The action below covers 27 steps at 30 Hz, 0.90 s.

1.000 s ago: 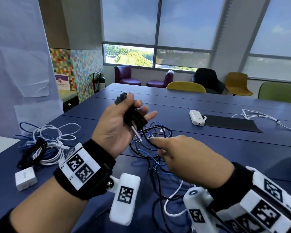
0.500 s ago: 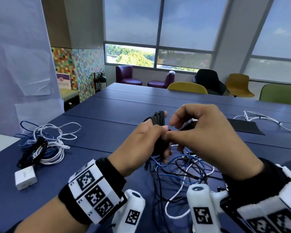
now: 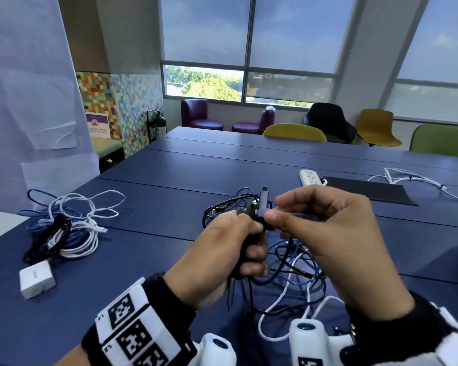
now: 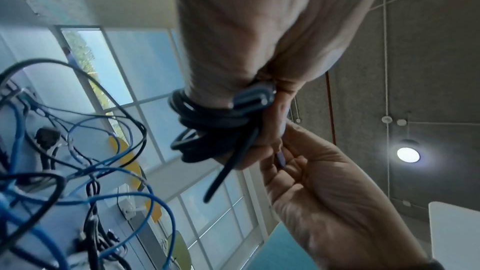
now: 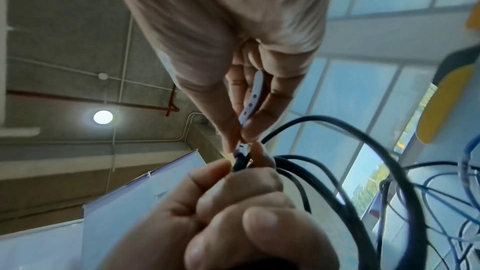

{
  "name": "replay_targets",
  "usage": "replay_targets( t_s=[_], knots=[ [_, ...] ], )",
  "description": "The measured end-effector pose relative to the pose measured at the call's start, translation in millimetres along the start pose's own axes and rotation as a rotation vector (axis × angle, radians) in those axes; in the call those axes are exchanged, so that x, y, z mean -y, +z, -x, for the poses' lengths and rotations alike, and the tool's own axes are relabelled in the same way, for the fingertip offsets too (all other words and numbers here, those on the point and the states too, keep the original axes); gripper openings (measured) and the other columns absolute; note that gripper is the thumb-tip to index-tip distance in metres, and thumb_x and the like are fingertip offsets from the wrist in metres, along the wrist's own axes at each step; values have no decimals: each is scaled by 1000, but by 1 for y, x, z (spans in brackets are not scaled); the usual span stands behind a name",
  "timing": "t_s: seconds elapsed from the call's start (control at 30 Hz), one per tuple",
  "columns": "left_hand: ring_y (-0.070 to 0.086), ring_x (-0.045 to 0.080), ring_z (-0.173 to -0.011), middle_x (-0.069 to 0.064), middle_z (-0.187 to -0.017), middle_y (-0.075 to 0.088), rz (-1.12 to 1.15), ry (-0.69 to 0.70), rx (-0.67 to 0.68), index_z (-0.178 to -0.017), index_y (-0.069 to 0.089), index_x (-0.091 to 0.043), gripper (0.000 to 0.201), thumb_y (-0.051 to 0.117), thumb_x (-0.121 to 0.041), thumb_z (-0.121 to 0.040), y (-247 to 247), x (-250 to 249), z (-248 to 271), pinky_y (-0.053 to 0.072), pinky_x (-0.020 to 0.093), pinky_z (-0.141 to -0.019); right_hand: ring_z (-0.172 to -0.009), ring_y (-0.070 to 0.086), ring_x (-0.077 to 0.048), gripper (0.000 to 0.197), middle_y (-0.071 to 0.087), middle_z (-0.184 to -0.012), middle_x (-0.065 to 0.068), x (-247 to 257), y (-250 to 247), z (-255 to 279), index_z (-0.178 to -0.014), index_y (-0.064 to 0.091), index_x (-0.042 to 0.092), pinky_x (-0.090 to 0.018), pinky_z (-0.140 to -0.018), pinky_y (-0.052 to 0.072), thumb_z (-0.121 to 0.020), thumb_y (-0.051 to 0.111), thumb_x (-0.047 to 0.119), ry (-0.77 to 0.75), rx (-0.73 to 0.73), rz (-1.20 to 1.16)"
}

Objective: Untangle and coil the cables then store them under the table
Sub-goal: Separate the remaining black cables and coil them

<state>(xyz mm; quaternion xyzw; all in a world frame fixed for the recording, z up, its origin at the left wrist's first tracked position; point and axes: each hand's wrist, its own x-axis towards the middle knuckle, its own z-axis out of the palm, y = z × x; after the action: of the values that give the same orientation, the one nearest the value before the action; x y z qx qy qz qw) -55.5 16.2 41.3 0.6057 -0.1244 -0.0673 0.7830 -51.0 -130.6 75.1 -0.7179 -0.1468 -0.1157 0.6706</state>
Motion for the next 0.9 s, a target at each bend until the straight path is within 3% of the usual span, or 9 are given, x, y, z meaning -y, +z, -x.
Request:
replay_targets(
  t_s=[0.1, 0.23, 0.3, 0.4, 0.47, 0.57, 0.67, 0.8, 0.9],
  knots=[
    [24, 12, -44, -2, -58, 30, 61, -15, -24, -93, 44, -6, 20, 36, -23, -100, 1, 4, 3, 34, 34, -61, -59, 67, -6, 12, 73, -66, 0, -4, 5, 6, -67, 76, 14, -16, -57, 48, -68, 84, 6, -44, -9, 110],
    [24, 8, -45, -6, -58, 29, 87, 9, -43, -119, 47, 14, 62, 49, -43, -94, 2, 8, 2, 28, 34, -59, -54, 61, -2, 13, 72, -64, 2, -3, 8, 9, -68, 77, 16, -13, -53, 44, -73, 82, 5, -8, 46, 152],
    [24, 7, -43, -6, -56, 28, 88, 21, -87, -106, 53, 11, 52, 53, -41, -96, 3, 9, 2, 28, 34, -59, -52, 59, -1, 12, 72, -63, 1, -3, 9, 9, -69, 77, 16, -13, -52, 43, -75, 80, 5, 13, 57, 152],
    [17, 11, -43, -3, -54, 24, 94, 26, -161, -82, 54, -8, 30, 53, -36, -92, 4, 8, 3, 36, 31, -54, -51, 56, -1, 15, 71, -63, 0, -4, 11, 10, -70, 77, 15, -14, -52, 43, -79, 76, 3, 23, 74, 133],
    [16, 13, -44, -1, -53, 25, 95, 30, -177, -88, 59, 1, 36, 55, -35, -94, 4, 9, 3, 38, 26, -49, -49, 56, -1, 15, 71, -62, -2, -4, 13, 13, -71, 77, 11, -14, -50, 43, -81, 73, -1, 22, 110, 108],
    [33, 18, -48, 13, -62, 46, 110, 32, -209, -103, 59, 14, 56, 56, -41, -93, 4, 14, 1, 39, 22, -43, -45, 62, -5, 15, 71, -61, -6, -5, 22, 19, -75, 75, 1, -14, -44, 46, -82, 68, -10, 84, 161, -56],
    [50, 19, -50, 18, -71, 59, 116, 32, -283, -102, 58, 16, 57, 48, -40, -98, 5, 14, 1, 39, 20, -40, -58, 68, -5, 20, 75, -69, -1, -13, 29, 25, -79, 79, 10, -14, -52, 50, -79, 72, -9, 25, 112, -37],
    [51, 12, -45, 5, -60, 56, 114, 59, -372, -87, 61, 1, 42, 50, -38, -97, 4, 16, 2, 38, 17, -39, -80, 74, -11, 22, 76, -76, 5, -24, 33, 31, -81, 81, 18, -32, -77, 59, -74, 78, -2, -30, 45, 15],
    [53, 9, -43, 1, -58, 59, 121, 62, -386, -92, 64, 4, 45, 51, -38, -97, 5, 14, 3, 37, 15, -38, -73, 74, -10, 22, 76, -73, 4, -26, 35, 34, -81, 80, 19, -25, -73, 57, -75, 78, -2, -30, 75, 53]
  ],
)
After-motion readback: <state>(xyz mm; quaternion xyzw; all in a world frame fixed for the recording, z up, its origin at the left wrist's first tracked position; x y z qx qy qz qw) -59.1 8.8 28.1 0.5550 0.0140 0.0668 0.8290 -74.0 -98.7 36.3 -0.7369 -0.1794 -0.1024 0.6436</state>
